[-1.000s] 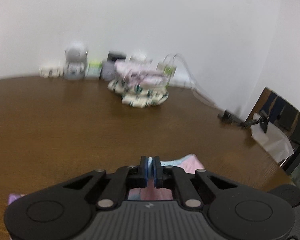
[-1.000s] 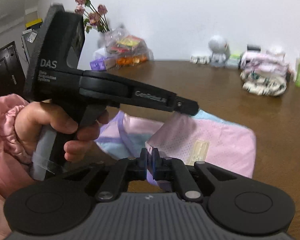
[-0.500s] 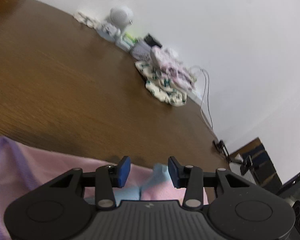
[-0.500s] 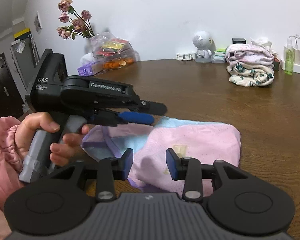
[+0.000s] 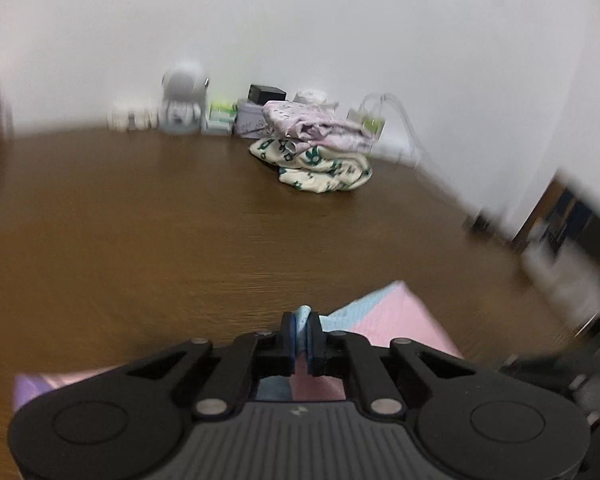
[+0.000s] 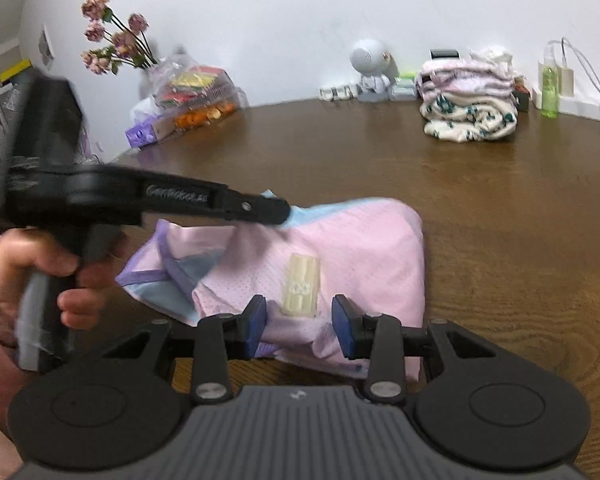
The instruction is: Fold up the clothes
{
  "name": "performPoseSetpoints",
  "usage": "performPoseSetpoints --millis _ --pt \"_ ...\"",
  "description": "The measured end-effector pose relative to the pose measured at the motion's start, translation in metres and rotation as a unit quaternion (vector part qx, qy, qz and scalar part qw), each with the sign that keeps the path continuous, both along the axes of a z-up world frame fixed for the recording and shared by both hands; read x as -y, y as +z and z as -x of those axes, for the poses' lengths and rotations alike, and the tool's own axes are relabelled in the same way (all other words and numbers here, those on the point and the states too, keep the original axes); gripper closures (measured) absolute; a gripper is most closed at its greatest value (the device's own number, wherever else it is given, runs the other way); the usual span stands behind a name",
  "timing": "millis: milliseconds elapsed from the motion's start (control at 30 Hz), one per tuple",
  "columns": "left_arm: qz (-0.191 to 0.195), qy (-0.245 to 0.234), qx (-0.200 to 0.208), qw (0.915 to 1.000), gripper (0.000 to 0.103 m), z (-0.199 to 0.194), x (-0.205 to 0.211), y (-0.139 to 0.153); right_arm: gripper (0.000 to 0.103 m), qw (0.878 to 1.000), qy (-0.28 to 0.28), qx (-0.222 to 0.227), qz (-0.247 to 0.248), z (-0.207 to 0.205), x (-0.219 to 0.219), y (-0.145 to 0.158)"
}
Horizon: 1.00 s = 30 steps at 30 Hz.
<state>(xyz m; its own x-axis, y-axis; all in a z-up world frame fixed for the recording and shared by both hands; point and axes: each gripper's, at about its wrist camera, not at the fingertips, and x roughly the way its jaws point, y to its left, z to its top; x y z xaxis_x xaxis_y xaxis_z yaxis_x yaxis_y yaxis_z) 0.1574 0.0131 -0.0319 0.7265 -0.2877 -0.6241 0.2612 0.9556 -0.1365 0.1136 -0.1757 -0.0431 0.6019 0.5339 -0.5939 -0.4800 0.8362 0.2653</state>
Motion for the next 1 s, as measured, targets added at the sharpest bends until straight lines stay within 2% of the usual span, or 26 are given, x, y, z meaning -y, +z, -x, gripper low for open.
performPoseSetpoints --millis 33,67,100,133,167,200,267,300,333,433,467,533,567,667,733,767,833,900,967,1000 --pt "-0.013 0.0 0.003 0.9999 0.094 0.001 0.004 -0.002 0.066 1.0 -0.002 -0.002 0.003 -0.001 -0.001 -0.001" --pt "-0.001 0.002 0.001 1.0 0.091 0.001 0.002 -0.003 0.066 1.0 -0.002 -0.002 0.003 0.0 -0.001 -0.001" --pt "0.037 0.006 -0.006 0.9993 0.082 0.0 -0.006 -0.002 0.065 1.0 -0.001 -0.001 -0.006 0.001 0.001 0.001" --pt "0.092 0.015 -0.017 0.9955 0.069 -0.003 -0.02 -0.002 0.065 1.0 0.001 0.001 -0.019 0.003 0.004 0.004" --pt "0.15 0.026 -0.03 0.9878 0.064 -0.007 -0.036 -0.002 0.065 0.999 0.001 0.005 -0.035 0.004 0.008 0.008" --pt "0.209 0.038 -0.045 0.9761 0.062 -0.011 -0.052 -0.005 0.064 0.999 -0.002 0.014 -0.048 0.004 0.013 0.014" --pt "0.282 0.052 -0.074 0.9552 0.064 -0.018 -0.075 -0.013 0.061 0.998 -0.014 0.033 -0.06 0.004 0.022 0.024" --pt "0.299 0.059 -0.086 0.9486 0.065 -0.021 -0.082 -0.016 0.06 0.997 -0.021 0.042 -0.057 0.002 0.025 0.028" --pt "0.303 0.063 -0.093 0.9464 0.073 -0.022 -0.085 -0.019 0.06 0.997 -0.028 0.044 -0.054 -0.002 0.027 0.029" --pt "0.31 0.055 -0.115 0.942 0.086 -0.028 -0.085 -0.03 0.06 0.997 -0.039 0.035 -0.054 -0.014 0.029 0.027" --pt "0.31 0.053 -0.12 0.9416 0.088 -0.03 -0.083 -0.032 0.06 0.997 -0.04 0.029 -0.057 -0.017 0.028 0.025" --pt "0.304 0.054 -0.128 0.9425 0.1 -0.032 -0.079 -0.036 0.06 0.997 -0.039 0.02 -0.059 -0.02 0.026 0.019" --pt "0.291 0.06 -0.126 0.9466 0.1 -0.033 -0.077 -0.036 0.06 0.997 -0.039 0.016 -0.057 -0.021 0.026 0.017" --pt "0.207 0.061 -0.085 0.9727 0.101 -0.027 -0.063 -0.024 0.06 0.998 -0.041 0.006 -0.05 -0.022 0.024 0.01" --pt "0.162 0.046 -0.054 0.9843 0.097 -0.021 -0.053 -0.016 0.06 0.998 -0.043 -0.002 -0.045 -0.024 0.024 0.005" --pt "0.145 0.045 -0.044 0.9874 0.092 -0.018 -0.049 -0.013 0.06 0.998 -0.044 -0.005 -0.044 -0.024 0.024 0.003" --pt "0.123 0.055 -0.027 0.9906 0.049 -0.011 -0.045 -0.007 0.06 0.998 -0.043 -0.008 -0.045 -0.024 0.025 0.001" --pt "0.129 0.068 0.005 0.9893 0.045 -0.001 -0.05 0.002 0.06 0.997 -0.042 -0.004 -0.057 -0.022 0.03 0.003" --pt "0.131 0.07 0.036 0.9882 0.047 0.01 -0.054 0.012 0.057 0.996 -0.047 0.003 -0.078 -0.02 0.042 0.008" --pt "0.124 0.06 0.051 0.9891 0.05 0.016 -0.053 0.018 0.052 0.995 -0.053 0.003 -0.086 -0.022 0.048 0.01"
